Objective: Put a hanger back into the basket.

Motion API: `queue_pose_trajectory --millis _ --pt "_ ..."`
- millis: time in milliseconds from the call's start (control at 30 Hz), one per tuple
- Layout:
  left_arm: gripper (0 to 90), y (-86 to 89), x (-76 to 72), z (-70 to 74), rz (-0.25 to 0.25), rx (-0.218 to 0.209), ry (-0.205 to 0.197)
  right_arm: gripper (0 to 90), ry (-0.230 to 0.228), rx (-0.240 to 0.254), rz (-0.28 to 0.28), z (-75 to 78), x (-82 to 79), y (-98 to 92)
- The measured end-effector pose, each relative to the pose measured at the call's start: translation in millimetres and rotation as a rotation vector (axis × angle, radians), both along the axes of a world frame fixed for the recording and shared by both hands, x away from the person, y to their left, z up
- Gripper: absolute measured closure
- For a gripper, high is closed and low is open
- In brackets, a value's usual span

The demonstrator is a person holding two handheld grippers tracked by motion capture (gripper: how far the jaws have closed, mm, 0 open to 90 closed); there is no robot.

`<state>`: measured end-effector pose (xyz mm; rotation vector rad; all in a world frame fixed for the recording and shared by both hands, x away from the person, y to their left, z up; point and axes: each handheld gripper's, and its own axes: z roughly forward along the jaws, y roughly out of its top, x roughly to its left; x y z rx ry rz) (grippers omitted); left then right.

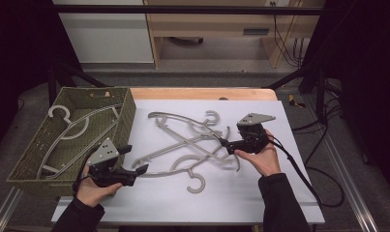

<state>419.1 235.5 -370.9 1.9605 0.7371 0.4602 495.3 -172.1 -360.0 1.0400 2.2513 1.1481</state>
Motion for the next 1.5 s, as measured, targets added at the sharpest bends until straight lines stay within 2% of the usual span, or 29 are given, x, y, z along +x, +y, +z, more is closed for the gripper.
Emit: queue_pose_trajectory --millis 167,367,600,800,1100,1300,1500 --pt "12.8 -3.8 0.7 -3.7 -0.016 0.011 0.010 21.4 0.046 -0.071 0.009 -5.9 16.7 7.9" --pt "12.8 -5.2 1.2 -6.1 -0.021 0.022 0.014 27.9 0.114 -0.149 0.004 -21.2 40.8 14.4" --pt "13.0 -5.5 2.2 -7.7 -0.026 0.028 0.017 37.6 0.166 -0.208 0.011 -39.9 65.7 22.9" --pt "13.4 -3.6 3.1 -7.9 -0.021 0.025 0.018 44.1 0.213 -0.259 0.014 -56.0 80.3 29.0" --pt "13.9 -3.9 3.9 -9.2 -0.021 0.033 0.022 58.1 0.268 -0.288 0.019 -71.6 95.3 29.1" --pt "14.3 -4.1 3.6 -9.1 -0.022 0.034 0.021 65.8 0.310 -0.297 0.029 -79.3 98.3 31.9" --pt "14.6 -4.2 3.8 -9.3 -0.022 0.036 0.021 74.7 0.318 -0.289 0.033 -82.4 101.4 31.8"
